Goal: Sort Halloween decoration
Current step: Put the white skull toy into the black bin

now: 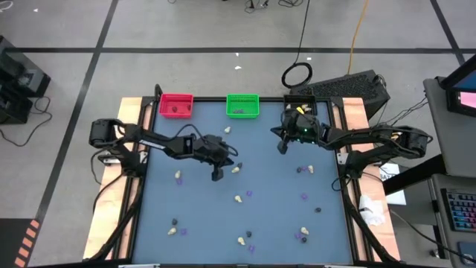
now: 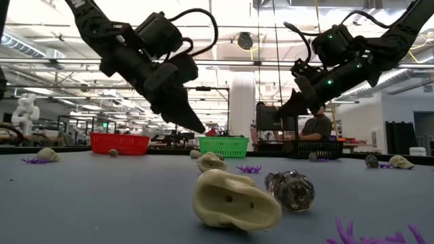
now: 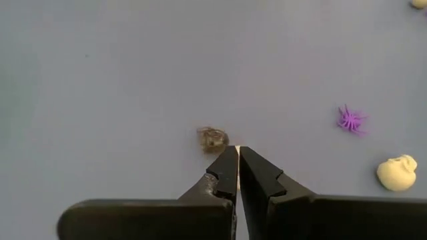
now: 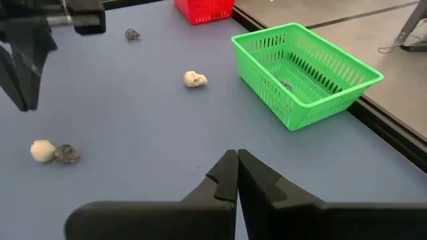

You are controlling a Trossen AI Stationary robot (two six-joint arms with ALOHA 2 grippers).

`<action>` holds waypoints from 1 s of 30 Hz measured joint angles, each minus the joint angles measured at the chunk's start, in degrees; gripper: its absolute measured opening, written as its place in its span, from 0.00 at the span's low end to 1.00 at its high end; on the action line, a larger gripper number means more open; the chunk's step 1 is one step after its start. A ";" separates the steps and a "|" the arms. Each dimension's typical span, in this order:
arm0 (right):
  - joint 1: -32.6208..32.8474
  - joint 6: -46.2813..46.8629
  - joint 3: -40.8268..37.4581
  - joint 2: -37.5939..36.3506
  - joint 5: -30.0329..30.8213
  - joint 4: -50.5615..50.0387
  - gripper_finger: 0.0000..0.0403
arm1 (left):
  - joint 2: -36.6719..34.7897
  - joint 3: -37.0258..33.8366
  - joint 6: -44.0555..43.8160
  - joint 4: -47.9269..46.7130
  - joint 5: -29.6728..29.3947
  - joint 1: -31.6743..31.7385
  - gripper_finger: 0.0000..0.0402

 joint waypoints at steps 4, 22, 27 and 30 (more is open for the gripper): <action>0.72 -0.07 0.00 0.00 0.00 0.00 0.00 | 3.45 -0.02 -2.42 0.99 0.02 -1.04 0.10; 1.79 -0.28 0.00 0.00 0.00 -0.48 0.00 | 8.89 -0.02 -13.92 7.38 -1.39 -1.50 0.41; 1.79 -0.28 0.00 0.02 0.00 -0.50 0.00 | 11.07 0.10 -13.99 9.93 -2.30 -2.62 0.41; 1.79 -0.28 0.00 0.02 0.00 -0.58 0.00 | 11.90 0.88 -14.06 10.17 -2.39 -2.82 0.41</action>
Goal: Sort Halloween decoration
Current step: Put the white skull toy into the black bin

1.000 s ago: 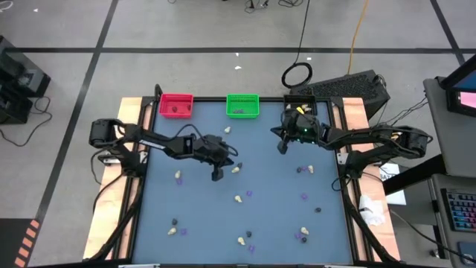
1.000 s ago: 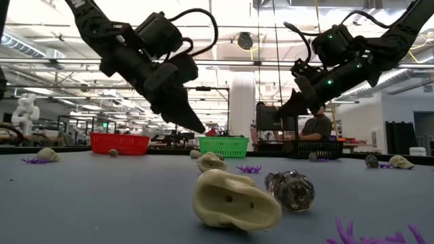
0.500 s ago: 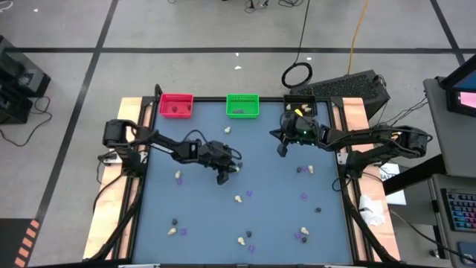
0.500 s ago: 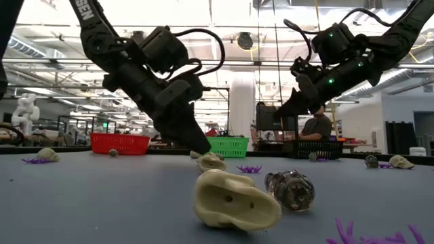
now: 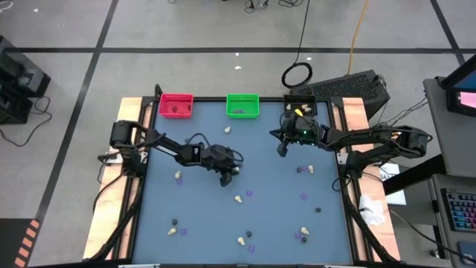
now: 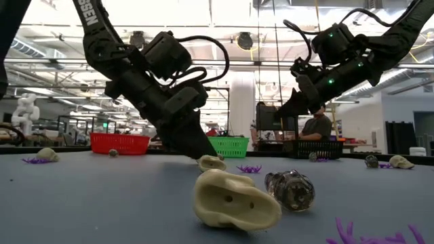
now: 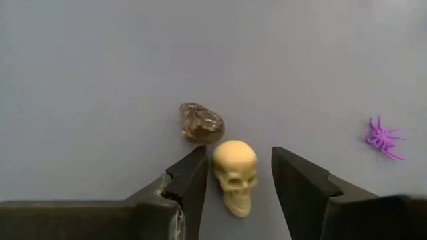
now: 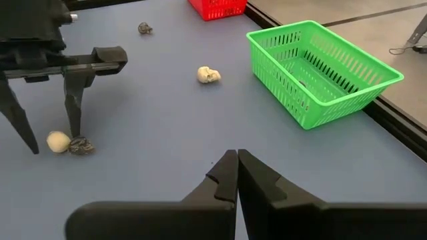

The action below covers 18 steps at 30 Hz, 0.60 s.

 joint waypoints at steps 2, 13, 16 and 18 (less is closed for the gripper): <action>0.00 0.00 0.00 0.00 0.02 0.01 0.00 | -0.02 0.22 -0.42 -0.19 -0.03 0.00 0.40; 0.00 0.00 0.00 0.01 0.01 -0.56 0.00 | -0.51 0.35 -0.93 -1.07 1.73 0.35 0.10; 0.00 0.00 0.00 0.01 0.00 -0.93 0.00 | -1.09 0.35 -0.84 -1.59 3.10 1.17 0.09; 0.00 0.00 0.00 0.00 0.00 -1.06 0.00 | -1.99 0.24 0.03 -2.33 6.21 2.33 0.09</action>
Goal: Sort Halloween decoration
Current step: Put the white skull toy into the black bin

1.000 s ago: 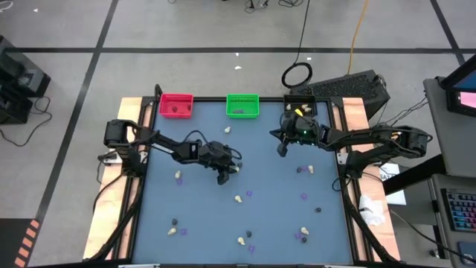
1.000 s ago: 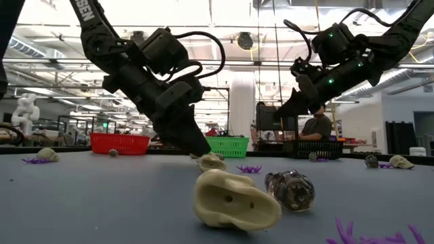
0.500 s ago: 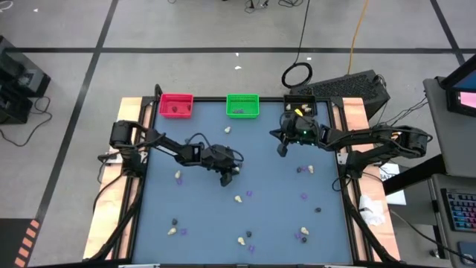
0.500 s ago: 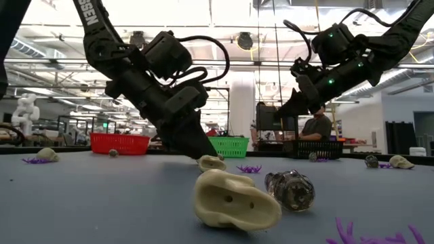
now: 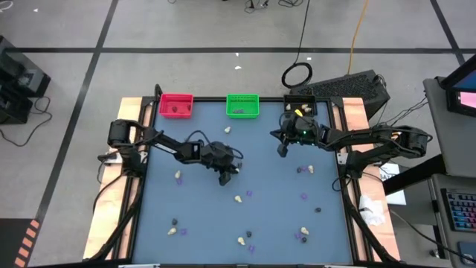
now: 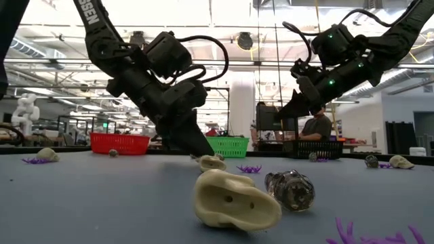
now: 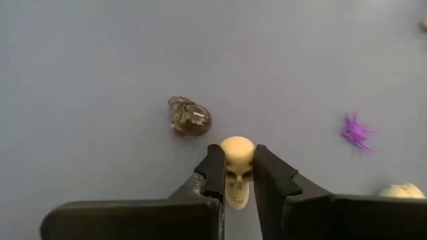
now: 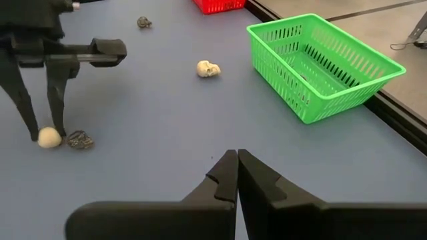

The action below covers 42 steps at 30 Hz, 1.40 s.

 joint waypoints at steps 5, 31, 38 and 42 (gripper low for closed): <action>0.00 -0.17 0.00 0.02 0.00 0.02 0.00 | -3.58 0.83 2.04 -0.47 1.67 2.98 0.06; 0.00 -3.30 0.07 -0.66 -0.09 -0.53 0.00 | -7.49 19.71 18.54 -23.78 1.87 11.57 0.00; 0.00 -3.26 0.07 -0.66 -0.16 -0.55 0.00 | -7.49 19.71 18.54 -23.75 1.87 11.61 0.00; 0.00 -3.26 0.07 -0.66 -0.18 -0.55 0.00 | -7.49 19.71 18.54 -23.71 1.87 11.63 0.00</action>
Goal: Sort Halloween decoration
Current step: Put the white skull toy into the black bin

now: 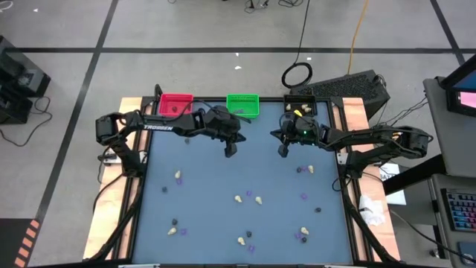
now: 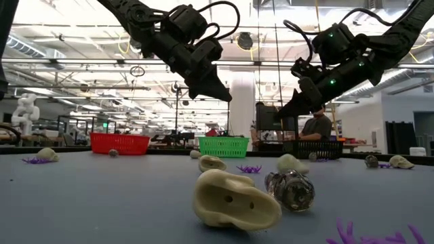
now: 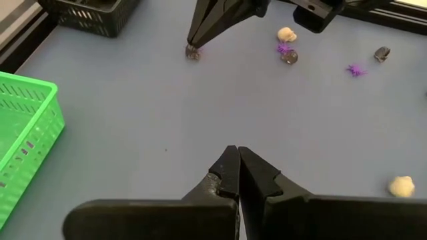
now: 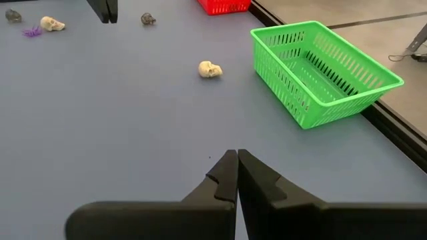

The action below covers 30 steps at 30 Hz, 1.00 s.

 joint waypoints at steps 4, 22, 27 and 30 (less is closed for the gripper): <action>0.00 0.00 0.00 0.00 -0.02 -0.01 0.00 | 0.00 -0.02 0.00 0.04 -0.02 -0.02 0.00; 0.00 0.02 -0.02 0.00 -0.04 -0.27 0.00 | 0.02 -0.04 -0.01 0.04 -0.04 -0.02 0.00; 0.00 0.04 -0.04 0.00 -0.02 -0.83 0.00 | 0.02 -0.11 1.14 0.13 -0.98 -0.44 0.00; 0.00 0.04 -0.07 0.00 0.00 -1.03 0.00 | 0.02 -1.61 1.38 2.62 -3.67 -1.22 0.00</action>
